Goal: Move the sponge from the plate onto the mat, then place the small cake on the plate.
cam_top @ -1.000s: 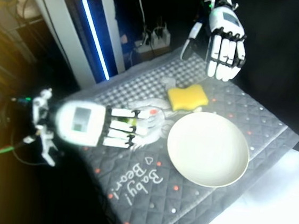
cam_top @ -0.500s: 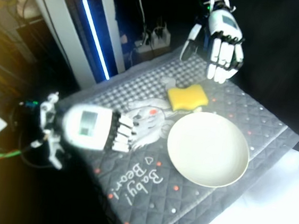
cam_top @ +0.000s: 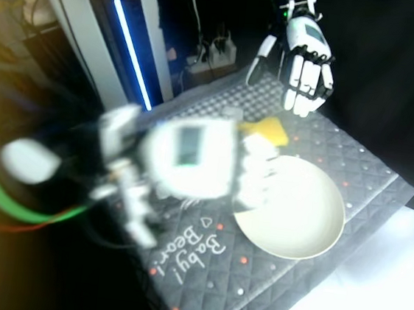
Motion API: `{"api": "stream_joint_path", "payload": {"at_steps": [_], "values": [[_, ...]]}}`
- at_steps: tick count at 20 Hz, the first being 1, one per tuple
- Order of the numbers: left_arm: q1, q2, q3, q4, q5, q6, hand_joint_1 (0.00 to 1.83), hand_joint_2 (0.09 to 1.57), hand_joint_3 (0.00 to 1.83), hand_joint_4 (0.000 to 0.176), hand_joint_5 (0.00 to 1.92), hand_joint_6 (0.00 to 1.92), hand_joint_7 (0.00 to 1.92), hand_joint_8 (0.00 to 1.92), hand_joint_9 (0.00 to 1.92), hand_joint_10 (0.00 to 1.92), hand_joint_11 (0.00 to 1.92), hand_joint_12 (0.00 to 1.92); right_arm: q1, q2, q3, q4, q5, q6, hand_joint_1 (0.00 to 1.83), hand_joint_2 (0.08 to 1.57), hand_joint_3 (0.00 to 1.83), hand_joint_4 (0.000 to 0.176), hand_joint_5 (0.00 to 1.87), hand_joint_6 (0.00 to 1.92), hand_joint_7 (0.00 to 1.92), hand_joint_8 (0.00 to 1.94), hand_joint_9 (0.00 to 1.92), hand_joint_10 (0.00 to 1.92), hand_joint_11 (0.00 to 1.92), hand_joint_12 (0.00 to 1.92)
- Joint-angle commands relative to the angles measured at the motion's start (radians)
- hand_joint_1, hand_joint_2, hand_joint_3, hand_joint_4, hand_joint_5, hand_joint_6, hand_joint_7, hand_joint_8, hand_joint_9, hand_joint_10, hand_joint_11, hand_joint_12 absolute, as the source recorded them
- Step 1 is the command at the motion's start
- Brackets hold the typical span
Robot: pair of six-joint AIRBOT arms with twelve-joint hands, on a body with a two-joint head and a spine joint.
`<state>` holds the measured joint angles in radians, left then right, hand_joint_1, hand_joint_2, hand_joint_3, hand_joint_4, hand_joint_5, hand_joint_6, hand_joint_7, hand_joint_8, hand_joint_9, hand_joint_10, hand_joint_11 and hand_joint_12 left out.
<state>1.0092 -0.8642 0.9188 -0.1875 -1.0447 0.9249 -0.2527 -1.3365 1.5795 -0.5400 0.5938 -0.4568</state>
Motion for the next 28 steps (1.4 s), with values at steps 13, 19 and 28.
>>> {"api": "stream_joint_path", "payload": {"at_steps": [13, 19, 28], "values": [[-0.008, 0.005, -0.01, 0.019, -0.2, -0.028, 0.81, 0.87, 0.0, 0.005, 0.38, 0.01, 0.4, 0.01, 0.43, 0.02, 0.0, 1.33, 0.007, -0.152, 0.116, -0.005, -0.139, -0.015, 0.7, 0.87, 0.0, 0.115, 0.0, 0.0, 0.08, 0.0, 0.28, 0.02, 0.0, 1.07], [0.003, 0.015, -0.013, 0.01, -0.228, -0.04, 0.79, 0.87, 0.0, 0.0, 0.42, 0.0, 0.41, 0.0, 0.44, 0.02, 0.0, 1.33, -0.003, -0.008, 0.017, -0.017, -0.085, -0.014, 0.71, 0.83, 0.0, 0.13, 0.05, 0.0, 0.13, 0.0, 0.34, 0.02, 0.03, 1.3], [0.099, 0.108, -0.065, -0.044, -0.456, -0.042, 0.85, 0.9, 0.0, 0.0, 0.37, 0.0, 0.4, 0.0, 0.45, 0.02, 0.01, 1.25, -0.339, 0.383, -0.266, 0.331, 0.431, -0.053, 0.71, 0.87, 0.01, 0.129, 0.02, 0.01, 0.07, 0.01, 0.04, 0.01, 0.0, 0.0]]}}
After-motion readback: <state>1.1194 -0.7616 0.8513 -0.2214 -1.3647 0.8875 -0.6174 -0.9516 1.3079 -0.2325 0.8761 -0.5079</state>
